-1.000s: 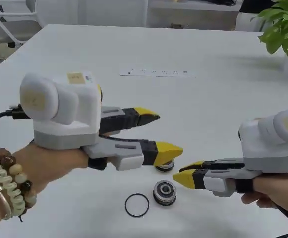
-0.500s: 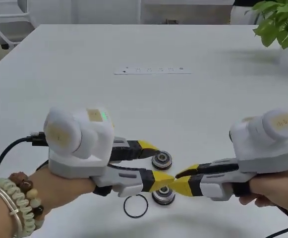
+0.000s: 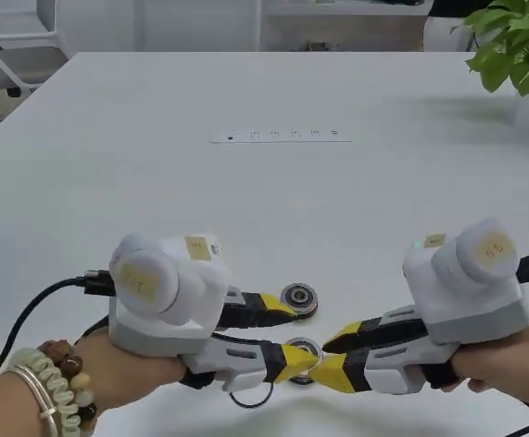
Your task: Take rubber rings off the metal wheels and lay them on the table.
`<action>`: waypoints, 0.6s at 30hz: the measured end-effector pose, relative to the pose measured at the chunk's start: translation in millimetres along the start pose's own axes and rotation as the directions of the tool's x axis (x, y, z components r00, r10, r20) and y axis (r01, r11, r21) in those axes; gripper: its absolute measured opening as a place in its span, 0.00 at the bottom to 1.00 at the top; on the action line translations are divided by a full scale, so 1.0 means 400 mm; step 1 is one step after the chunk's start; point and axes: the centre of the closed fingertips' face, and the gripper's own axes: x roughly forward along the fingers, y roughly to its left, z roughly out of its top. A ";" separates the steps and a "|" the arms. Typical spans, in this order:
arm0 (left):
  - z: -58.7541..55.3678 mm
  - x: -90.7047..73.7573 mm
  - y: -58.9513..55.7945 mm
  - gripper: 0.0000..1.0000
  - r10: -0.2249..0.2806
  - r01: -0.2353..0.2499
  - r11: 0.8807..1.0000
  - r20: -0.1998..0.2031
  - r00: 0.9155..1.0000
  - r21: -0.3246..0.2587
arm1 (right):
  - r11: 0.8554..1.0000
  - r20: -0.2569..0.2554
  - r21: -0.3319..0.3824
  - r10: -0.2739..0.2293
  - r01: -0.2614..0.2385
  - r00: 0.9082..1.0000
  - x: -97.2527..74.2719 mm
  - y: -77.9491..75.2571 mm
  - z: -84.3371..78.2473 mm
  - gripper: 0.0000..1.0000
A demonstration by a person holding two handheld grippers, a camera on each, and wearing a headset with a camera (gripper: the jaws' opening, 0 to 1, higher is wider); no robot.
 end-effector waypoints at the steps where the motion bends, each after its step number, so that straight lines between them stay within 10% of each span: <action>1: -0.005 0.002 -0.001 0.27 -0.001 0.001 1.000 -0.009 1.000 0.004 | 1.000 -0.005 -0.008 -0.002 0.002 1.000 0.002 0.000 -0.002 0.22; 18: -0.032 0.010 0.000 0.17 -0.001 0.002 1.000 -0.047 0.999 0.021 | 0.991 -0.042 -0.134 -0.029 0.023 0.999 0.013 -0.007 -0.016 0.16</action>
